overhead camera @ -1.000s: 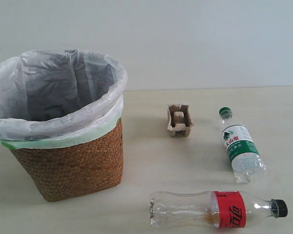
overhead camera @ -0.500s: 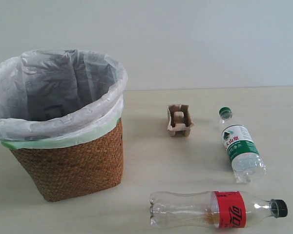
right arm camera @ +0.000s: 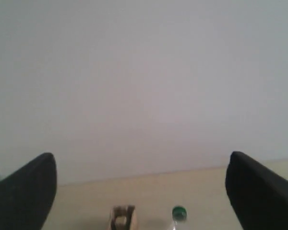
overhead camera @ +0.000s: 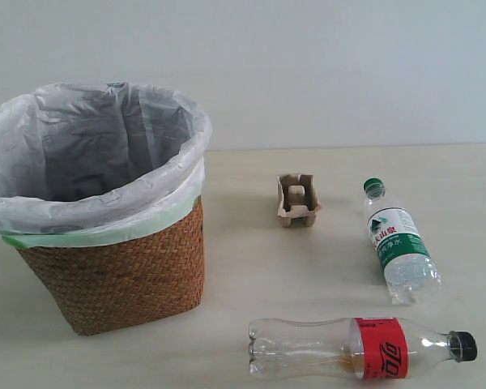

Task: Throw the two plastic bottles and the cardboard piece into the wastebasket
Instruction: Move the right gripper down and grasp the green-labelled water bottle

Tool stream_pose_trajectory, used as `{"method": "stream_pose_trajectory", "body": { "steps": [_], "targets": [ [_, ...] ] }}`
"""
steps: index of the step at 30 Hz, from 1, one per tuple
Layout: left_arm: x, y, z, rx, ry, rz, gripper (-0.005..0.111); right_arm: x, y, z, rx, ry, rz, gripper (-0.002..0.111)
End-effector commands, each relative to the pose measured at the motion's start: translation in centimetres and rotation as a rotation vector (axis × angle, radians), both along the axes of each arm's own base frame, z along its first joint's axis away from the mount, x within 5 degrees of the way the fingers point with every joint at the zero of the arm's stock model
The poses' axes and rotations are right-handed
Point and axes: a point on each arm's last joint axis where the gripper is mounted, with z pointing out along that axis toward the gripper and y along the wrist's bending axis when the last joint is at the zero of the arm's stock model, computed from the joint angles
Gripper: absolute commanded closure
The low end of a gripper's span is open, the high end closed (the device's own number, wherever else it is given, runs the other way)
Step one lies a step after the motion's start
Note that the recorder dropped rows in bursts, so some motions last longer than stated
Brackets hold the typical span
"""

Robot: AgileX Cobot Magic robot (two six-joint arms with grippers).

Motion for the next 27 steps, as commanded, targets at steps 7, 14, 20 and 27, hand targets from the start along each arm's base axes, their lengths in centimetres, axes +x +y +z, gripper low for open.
{"method": "stream_pose_trajectory", "body": {
  "steps": [7,14,20,27],
  "targets": [
    [0.0,-0.1,-0.1,-0.006,0.000,-0.007,0.102,8.9,1.4,-1.4,-0.169,0.458,0.020,0.012],
    [0.0,-0.1,-0.1,-0.006,0.000,-0.007,0.102,14.2,2.3,-5.4,-0.280,0.750,0.071,0.004],
    [0.0,-0.1,-0.1,-0.006,0.000,-0.007,0.102,17.2,3.3,-10.3,-0.292,0.957,0.145,0.004],
    [0.0,-0.1,-0.1,-0.006,0.000,-0.007,0.102,19.8,5.2,-14.5,-0.303,1.016,0.218,0.004]
  ]
}}
